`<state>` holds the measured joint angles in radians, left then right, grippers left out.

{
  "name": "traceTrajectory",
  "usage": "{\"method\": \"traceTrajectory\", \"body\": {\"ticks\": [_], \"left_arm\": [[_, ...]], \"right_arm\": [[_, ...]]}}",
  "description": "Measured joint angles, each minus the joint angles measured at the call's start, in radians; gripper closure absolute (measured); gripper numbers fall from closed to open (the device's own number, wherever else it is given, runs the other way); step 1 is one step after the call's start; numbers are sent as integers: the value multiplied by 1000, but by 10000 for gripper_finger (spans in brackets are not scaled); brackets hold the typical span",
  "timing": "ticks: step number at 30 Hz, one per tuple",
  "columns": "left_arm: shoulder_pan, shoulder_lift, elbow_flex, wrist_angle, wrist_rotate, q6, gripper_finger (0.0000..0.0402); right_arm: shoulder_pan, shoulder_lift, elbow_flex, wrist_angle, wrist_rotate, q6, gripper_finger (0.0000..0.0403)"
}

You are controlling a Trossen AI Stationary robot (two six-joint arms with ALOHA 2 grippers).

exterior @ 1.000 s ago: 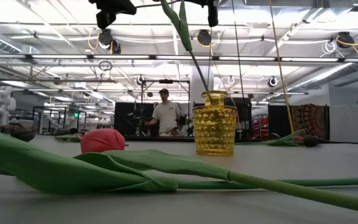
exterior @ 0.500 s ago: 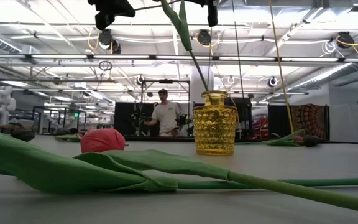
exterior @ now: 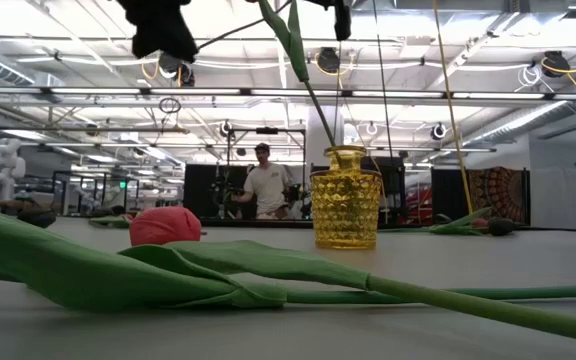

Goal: Sort flowers into vase by color
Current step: Put the top left red flower into the yellow vase

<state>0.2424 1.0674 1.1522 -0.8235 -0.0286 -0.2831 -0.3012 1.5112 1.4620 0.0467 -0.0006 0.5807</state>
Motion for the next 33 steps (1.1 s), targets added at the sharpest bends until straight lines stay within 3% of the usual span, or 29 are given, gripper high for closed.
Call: {"method": "traceTrajectory", "body": {"ticks": [8,15,33], "left_arm": [[0,0,0,-145,-65,-61,295],[0,0,0,-221,-104,-105,295],[0,0,0,-225,-104,-130,294]], "right_arm": [[-25,-51,0,-48,5,-81,402],[-39,-134,0,-205,35,-151,402],[32,-239,0,-594,57,-177,402]]}}
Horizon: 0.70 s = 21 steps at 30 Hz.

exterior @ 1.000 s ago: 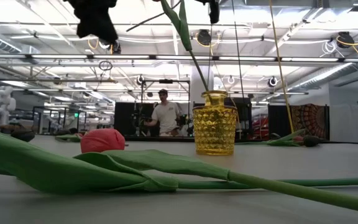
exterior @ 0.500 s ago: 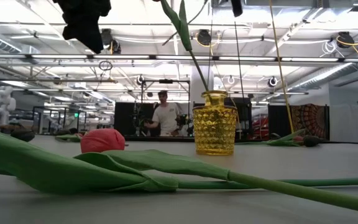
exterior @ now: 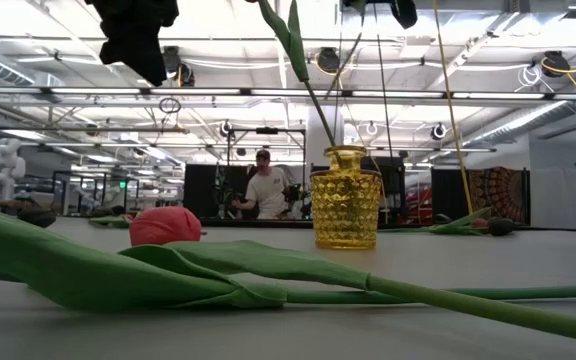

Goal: Sort flowers into vase by color
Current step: Put the top left red flower into the yellow vase

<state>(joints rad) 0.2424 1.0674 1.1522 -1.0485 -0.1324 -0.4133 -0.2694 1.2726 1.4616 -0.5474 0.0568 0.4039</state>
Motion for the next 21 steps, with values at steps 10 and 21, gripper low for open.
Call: {"method": "traceTrajectory", "body": {"ticks": [10,21], "left_arm": [[0,0,0,1,0,-1,294],[0,0,0,1,0,-2,294]], "right_arm": [[85,1,0,-85,27,30,402],[163,8,0,-129,53,76,403]]}}
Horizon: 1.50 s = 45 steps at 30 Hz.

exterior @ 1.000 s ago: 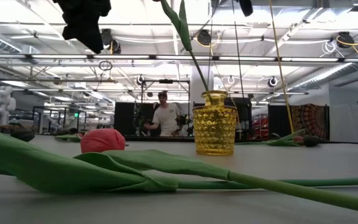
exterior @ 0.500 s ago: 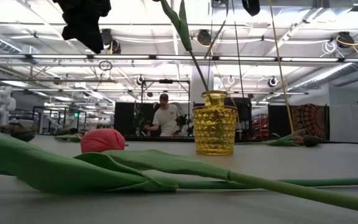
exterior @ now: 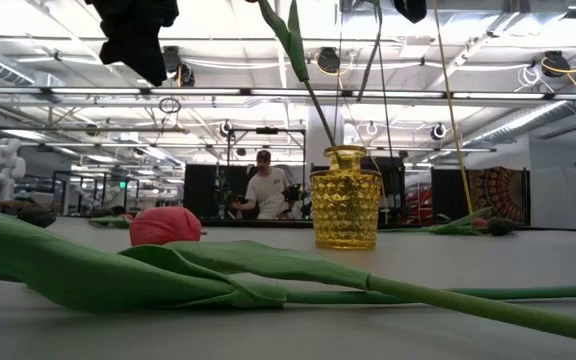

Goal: Sort flowers into vase by color
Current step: Put the top left red flower into the yellow vase

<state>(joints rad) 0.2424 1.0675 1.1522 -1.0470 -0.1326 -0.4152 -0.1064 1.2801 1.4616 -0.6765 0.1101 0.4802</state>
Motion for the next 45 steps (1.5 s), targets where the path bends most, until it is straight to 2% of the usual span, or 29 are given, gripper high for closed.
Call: {"method": "traceTrajectory", "body": {"ticks": [13,21,45], "left_arm": [[-1,0,0,21,0,-24,294],[-1,0,0,20,5,-24,294],[-1,0,0,16,12,-20,294]], "right_arm": [[88,95,1,45,76,8,403],[105,155,1,73,79,2,403],[80,158,1,66,100,-55,403]]}}
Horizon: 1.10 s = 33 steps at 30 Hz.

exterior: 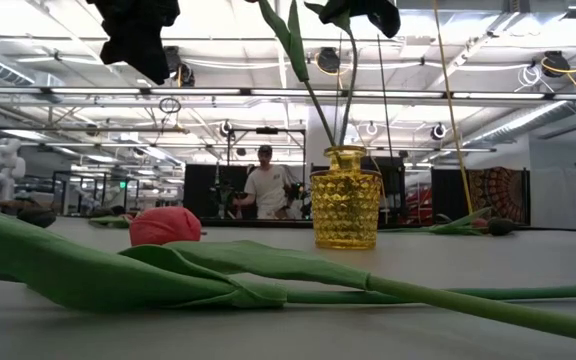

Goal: Sort flowers into vase by color
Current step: Put the top left red flower into the yellow vase

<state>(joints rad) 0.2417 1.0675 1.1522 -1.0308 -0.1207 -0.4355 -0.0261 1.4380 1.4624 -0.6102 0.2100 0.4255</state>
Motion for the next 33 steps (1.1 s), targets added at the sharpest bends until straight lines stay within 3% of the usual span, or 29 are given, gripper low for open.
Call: {"method": "traceTrajectory", "body": {"ticks": [24,33], "left_arm": [[0,0,0,1,0,-4,294],[0,0,0,4,1,-4,294]], "right_arm": [[16,0,-1,-31,2,23,403],[29,38,-1,-7,50,-1,403]]}}
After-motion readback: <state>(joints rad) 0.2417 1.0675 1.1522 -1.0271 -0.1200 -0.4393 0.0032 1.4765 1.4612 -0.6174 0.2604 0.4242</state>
